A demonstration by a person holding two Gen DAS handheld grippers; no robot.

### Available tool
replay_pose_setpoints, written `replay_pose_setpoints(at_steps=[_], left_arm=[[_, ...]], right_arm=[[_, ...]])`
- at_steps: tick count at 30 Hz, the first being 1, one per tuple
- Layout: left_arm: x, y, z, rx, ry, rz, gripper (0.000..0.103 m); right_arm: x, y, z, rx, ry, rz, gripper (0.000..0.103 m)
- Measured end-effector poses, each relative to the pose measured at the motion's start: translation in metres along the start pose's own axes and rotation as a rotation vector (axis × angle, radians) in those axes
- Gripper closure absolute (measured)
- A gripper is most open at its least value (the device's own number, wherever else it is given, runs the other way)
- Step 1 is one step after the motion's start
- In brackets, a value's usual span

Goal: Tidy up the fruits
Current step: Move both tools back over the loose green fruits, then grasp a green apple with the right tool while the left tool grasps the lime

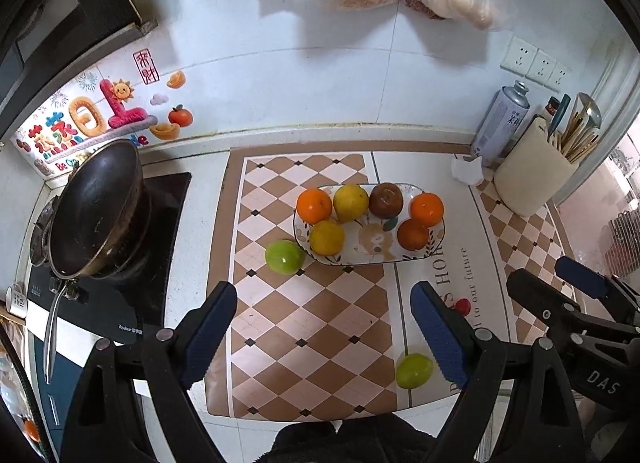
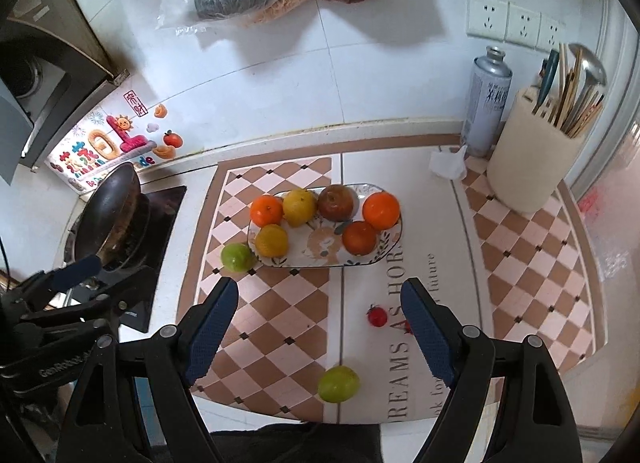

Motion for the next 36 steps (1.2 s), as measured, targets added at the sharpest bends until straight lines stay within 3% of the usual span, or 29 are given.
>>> replay_pose_setpoints(at_steps=[6,13,18,20,22,25,33,36], left_arm=[[-0.041,0.010,0.010,0.004,0.096,-0.039,0.011],[-0.107,0.034,0.048,0.039,0.275,-0.085,0.009],[-0.136,0.048,0.073,0.071,0.373,-0.104,0.009],[-0.143,0.054,0.078,0.083,0.396,-0.108,0.009],[-0.148,0.060,0.080,0.100,0.412,-0.108,0.009],[-0.155,0.067,0.076,0.139,0.424,-0.095,0.009],[-0.200,0.101,0.045,0.403,0.435,0.028,0.009],[-0.224,0.117,0.031,0.574,0.454,0.119,0.009]], right_arm=[[-0.051,-0.010,0.023,-0.026,0.146,-0.004,0.017],[-0.167,-0.019,0.114,-0.036,0.508,-0.037,0.017],[-0.216,-0.021,0.169,-0.036,0.669,-0.031,0.018],[-0.226,-0.020,0.183,-0.019,0.693,-0.026,0.019],[-0.232,-0.019,0.190,0.007,0.688,-0.012,0.033],[-0.232,-0.013,0.189,0.076,0.643,0.012,0.045],[-0.248,-0.002,0.164,0.073,0.609,-0.039,0.045],[-0.255,-0.003,0.148,0.047,0.600,-0.049,0.045]])
Point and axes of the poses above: each gripper's, at about its wrist camera, not at the fingertips, and x roughly against the way its jaws point, y to its left, z to its underside, the point moved 8 cm from there along -x, roughly the way its jaws point, and after that the axes turned 2 degrees about z, right-handed, at the moved point
